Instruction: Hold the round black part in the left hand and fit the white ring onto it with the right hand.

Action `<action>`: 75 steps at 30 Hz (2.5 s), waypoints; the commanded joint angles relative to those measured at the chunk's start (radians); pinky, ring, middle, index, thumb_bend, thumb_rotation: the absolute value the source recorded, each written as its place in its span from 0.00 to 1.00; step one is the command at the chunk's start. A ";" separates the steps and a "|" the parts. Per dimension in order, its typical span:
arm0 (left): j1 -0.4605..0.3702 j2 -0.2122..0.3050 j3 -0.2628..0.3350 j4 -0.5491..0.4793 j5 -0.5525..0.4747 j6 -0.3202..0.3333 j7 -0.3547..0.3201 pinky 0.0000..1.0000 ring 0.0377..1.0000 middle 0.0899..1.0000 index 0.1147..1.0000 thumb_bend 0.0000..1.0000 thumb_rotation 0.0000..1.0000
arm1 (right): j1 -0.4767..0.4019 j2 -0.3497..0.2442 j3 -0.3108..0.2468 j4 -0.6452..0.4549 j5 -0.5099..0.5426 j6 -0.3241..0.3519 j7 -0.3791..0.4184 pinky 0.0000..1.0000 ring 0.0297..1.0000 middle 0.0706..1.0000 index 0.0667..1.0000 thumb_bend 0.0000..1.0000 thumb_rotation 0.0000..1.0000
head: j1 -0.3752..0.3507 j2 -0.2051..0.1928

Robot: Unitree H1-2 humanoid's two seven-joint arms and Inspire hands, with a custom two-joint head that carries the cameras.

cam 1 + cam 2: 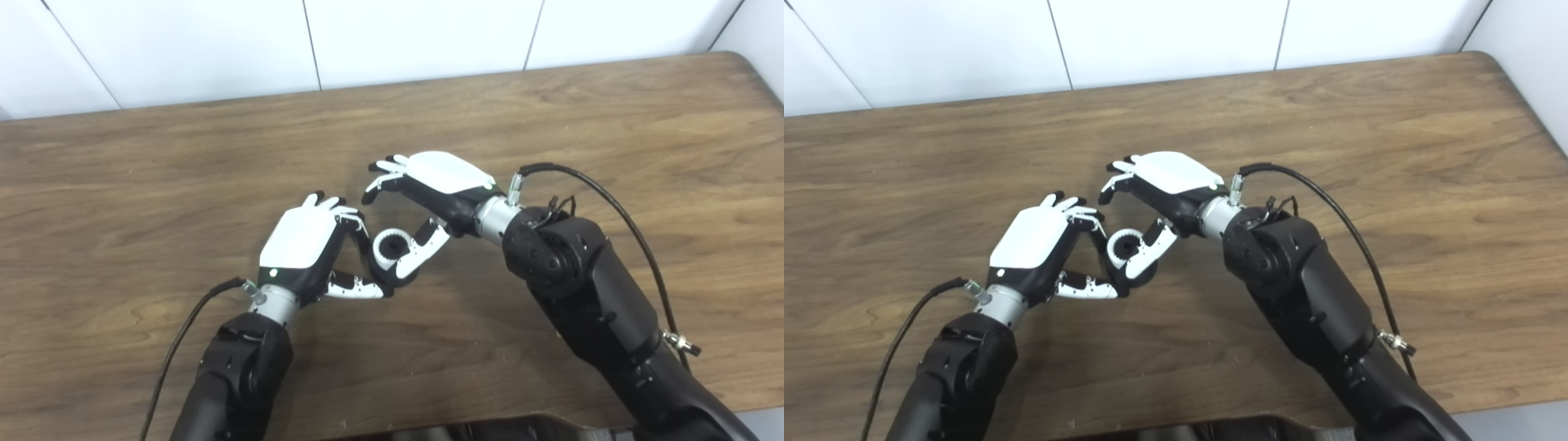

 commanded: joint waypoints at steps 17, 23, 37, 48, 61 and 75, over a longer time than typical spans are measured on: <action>-0.010 0.019 0.047 -0.127 0.002 0.061 -0.136 1.00 0.94 0.85 0.77 0.93 0.35 | -0.014 -0.017 -0.019 -0.029 -0.004 -0.005 -0.009 1.00 1.00 0.96 0.78 1.00 0.40 | 0.014 -0.008; 0.001 0.019 0.083 -0.194 -0.043 0.107 -0.206 1.00 0.93 0.85 0.78 0.95 0.37 | -0.002 -0.029 -0.027 -0.031 -0.007 0.001 -0.005 1.00 1.00 0.96 0.79 1.00 0.40 | 0.015 -0.009; -0.007 0.039 0.186 -0.294 -0.108 0.164 -0.254 1.00 0.93 0.84 0.66 0.92 0.32 | 0.016 -0.054 -0.069 -0.035 0.032 0.009 -0.014 1.00 1.00 0.96 0.80 1.00 0.40 | 0.022 -0.015; 0.125 0.054 0.419 -0.356 -0.426 0.247 -0.194 0.78 0.87 0.87 0.86 0.86 0.39 | 0.109 -0.113 -0.210 -0.144 0.193 0.082 0.003 0.96 1.00 0.97 0.88 0.91 0.67 | 0.019 -0.025; 0.282 -0.089 0.595 -0.279 -0.991 0.111 0.052 0.96 0.97 0.98 0.98 0.59 0.85 | 0.315 0.076 -0.492 -0.157 0.508 0.057 -0.318 0.79 0.88 0.91 0.90 0.50 1.00 | 0.008 -0.019; 0.341 -0.091 0.551 -0.181 -1.172 -0.064 0.140 1.00 1.00 1.00 1.00 0.64 1.00 | 0.428 0.157 -0.597 -0.170 0.832 0.058 -0.488 1.00 1.00 1.00 1.00 0.61 1.00 | -0.040 -0.010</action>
